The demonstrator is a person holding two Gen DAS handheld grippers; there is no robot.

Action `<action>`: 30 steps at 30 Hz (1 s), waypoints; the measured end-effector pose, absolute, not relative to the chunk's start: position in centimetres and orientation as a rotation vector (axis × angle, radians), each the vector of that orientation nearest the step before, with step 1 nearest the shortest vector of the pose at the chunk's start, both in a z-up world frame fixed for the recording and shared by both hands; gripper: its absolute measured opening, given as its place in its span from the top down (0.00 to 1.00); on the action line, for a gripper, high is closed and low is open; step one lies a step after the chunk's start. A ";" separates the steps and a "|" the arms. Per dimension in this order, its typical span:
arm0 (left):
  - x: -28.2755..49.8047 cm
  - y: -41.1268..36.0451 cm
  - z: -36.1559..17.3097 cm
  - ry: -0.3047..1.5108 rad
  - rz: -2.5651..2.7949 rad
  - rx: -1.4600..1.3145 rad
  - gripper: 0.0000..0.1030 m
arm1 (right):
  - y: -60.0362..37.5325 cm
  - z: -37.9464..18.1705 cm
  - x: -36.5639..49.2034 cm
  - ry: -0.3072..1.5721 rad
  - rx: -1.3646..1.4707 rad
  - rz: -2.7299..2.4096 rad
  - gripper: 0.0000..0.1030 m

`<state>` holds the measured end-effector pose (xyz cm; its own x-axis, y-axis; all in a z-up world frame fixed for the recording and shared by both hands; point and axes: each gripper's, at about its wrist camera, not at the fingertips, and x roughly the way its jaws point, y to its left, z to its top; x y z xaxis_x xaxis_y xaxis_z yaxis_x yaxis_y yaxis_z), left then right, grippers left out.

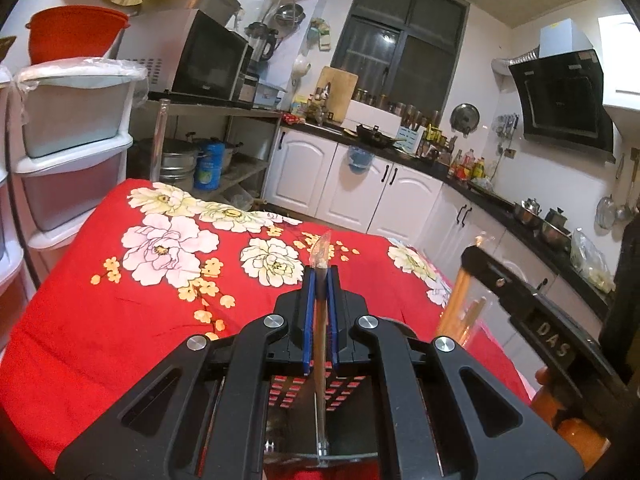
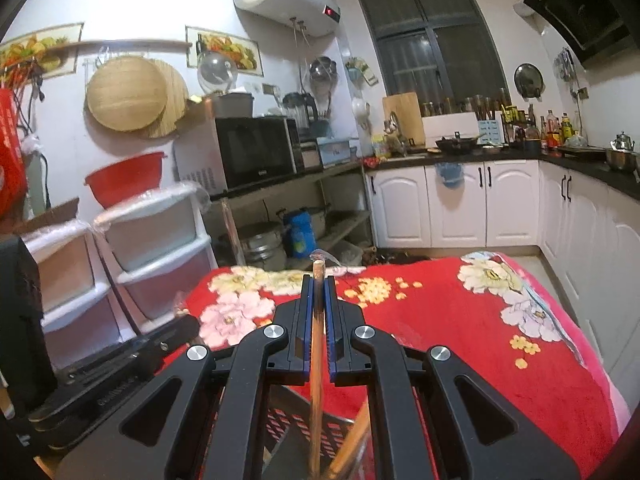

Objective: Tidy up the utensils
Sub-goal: 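Release the chopsticks into the caddy slots by opening both grippers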

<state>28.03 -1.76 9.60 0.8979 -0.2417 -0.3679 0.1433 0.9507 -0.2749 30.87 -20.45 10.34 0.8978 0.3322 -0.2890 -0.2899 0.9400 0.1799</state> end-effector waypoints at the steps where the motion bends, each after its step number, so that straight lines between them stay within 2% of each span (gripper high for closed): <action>1: 28.0 -1.8 9.6 0.415 -0.207 -0.244 0.98 | -20.5 10.1 31.0 0.335 0.138 0.321 0.94; 11: 28.1 -2.4 8.8 0.485 -0.240 -0.253 0.98 | -22.0 8.8 29.9 0.413 0.175 0.307 0.93; 15: 27.8 -2.5 8.6 0.508 -0.250 -0.254 0.90 | -22.9 8.5 29.2 0.422 0.178 0.299 0.92; 19: 27.6 -2.6 8.4 0.539 -0.260 -0.266 0.89 | -23.5 8.1 29.0 0.438 0.190 0.294 0.91; 23: 26.9 -2.6 8.6 0.544 -0.269 -0.271 0.77 | -23.9 8.0 28.6 0.456 0.191 0.299 0.90; 28: 26.1 -2.1 8.8 0.568 -0.279 -0.288 0.68 | -24.0 7.9 28.2 0.474 0.200 0.312 0.77; 30: 25.7 -1.8 8.9 0.571 -0.283 -0.292 0.64 | -23.9 8.0 27.9 0.475 0.199 0.317 0.75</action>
<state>25.71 -1.82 8.86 0.8050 -0.3402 -0.4860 0.1802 0.9208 -0.3460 27.88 -23.93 8.02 0.8418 0.3438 -0.4162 -0.2523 0.9322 0.2597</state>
